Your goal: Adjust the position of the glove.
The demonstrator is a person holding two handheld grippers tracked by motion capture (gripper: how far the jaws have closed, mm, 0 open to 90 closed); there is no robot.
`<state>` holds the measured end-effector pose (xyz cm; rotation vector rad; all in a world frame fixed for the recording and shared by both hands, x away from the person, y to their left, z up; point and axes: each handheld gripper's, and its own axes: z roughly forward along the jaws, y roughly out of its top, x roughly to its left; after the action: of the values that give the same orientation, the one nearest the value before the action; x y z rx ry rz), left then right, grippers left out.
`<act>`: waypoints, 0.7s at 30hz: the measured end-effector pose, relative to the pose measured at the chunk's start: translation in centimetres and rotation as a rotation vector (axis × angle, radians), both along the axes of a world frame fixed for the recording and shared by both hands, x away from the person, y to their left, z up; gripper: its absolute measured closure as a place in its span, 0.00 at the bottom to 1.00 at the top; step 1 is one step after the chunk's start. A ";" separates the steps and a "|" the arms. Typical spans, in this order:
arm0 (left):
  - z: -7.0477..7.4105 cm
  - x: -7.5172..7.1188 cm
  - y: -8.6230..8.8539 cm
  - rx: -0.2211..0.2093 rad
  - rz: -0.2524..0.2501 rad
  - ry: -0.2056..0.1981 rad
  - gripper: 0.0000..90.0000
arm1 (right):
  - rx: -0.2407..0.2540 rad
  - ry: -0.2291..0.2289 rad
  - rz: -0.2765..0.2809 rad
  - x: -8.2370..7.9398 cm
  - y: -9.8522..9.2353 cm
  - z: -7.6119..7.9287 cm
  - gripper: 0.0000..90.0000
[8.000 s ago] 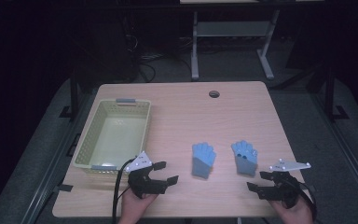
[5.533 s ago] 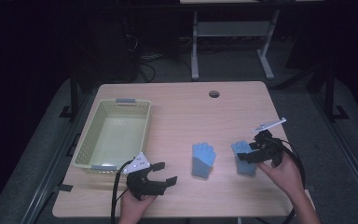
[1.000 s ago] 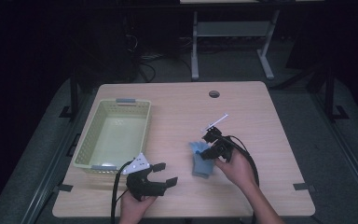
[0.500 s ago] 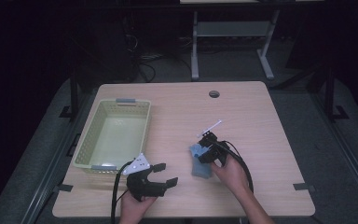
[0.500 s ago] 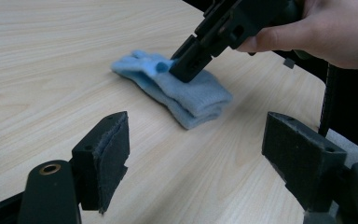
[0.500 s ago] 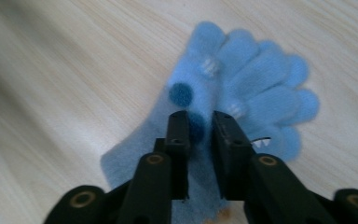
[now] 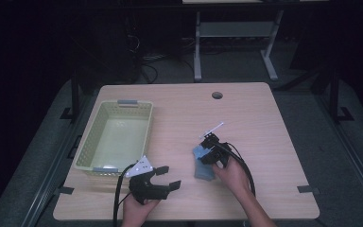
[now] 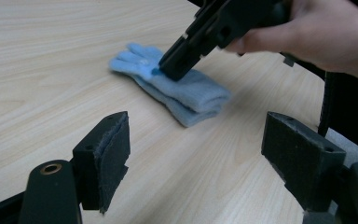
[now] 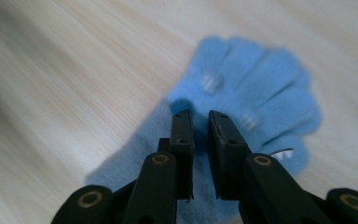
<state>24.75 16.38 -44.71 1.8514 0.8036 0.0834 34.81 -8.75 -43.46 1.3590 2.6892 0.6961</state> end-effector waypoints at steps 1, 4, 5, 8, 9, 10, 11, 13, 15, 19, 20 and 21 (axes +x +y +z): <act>0.0 0.0 0.0 -0.001 0.002 0.002 0.26 | 0.011 -0.001 0.001 0.0 -0.1 -0.1 0.88; 0.0 0.1 -0.1 0.007 0.005 -0.001 0.26 | 0.046 -0.013 -0.010 0.0 -0.4 0.1 0.82; 0.0 0.1 -0.2 0.008 0.006 -0.001 0.26 | 0.054 -0.016 -0.005 -0.1 -0.6 0.3 0.81; 0.0 0.2 -0.5 0.005 0.009 0.010 0.26 | 0.078 -0.026 -0.009 -0.5 -1.1 0.7 0.76; 0.1 0.3 -0.6 0.005 0.008 0.018 0.27 | 0.099 -0.026 -0.017 -0.6 -1.5 0.9 0.73; 0.1 0.4 -0.7 0.004 0.006 0.026 0.27 | 0.117 -0.029 -0.022 -0.8 -1.9 1.0 0.71; 0.1 0.5 -0.8 0.006 0.010 0.028 0.27 | 0.140 -0.030 -0.032 -0.9 -2.3 1.1 0.68; 0.3 0.8 -1.1 -0.002 0.015 0.049 0.27 | 0.183 -0.020 -0.047 -1.2 -3.2 1.3 0.60; 0.4 1.0 -1.5 -0.006 0.017 0.061 0.27 | 0.218 -0.017 -0.057 -1.4 -4.1 1.3 0.57; 0.6 1.8 -2.7 -0.005 0.022 0.071 0.27 | 0.262 -0.022 -0.084 -1.9 -5.7 1.2 0.52; 0.6 2.0 -3.1 -0.006 0.023 0.080 0.27 | 0.271 -0.021 -0.092 -2.0 -6.0 1.2 0.52; 0.5 2.3 -3.5 -0.002 0.024 0.090 0.27 | 0.278 -0.015 -0.100 -2.1 -6.2 1.2 0.51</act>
<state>27.03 12.91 -44.16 1.8545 0.8880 0.0139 32.75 -15.00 -42.30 1.5251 2.5644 1.0966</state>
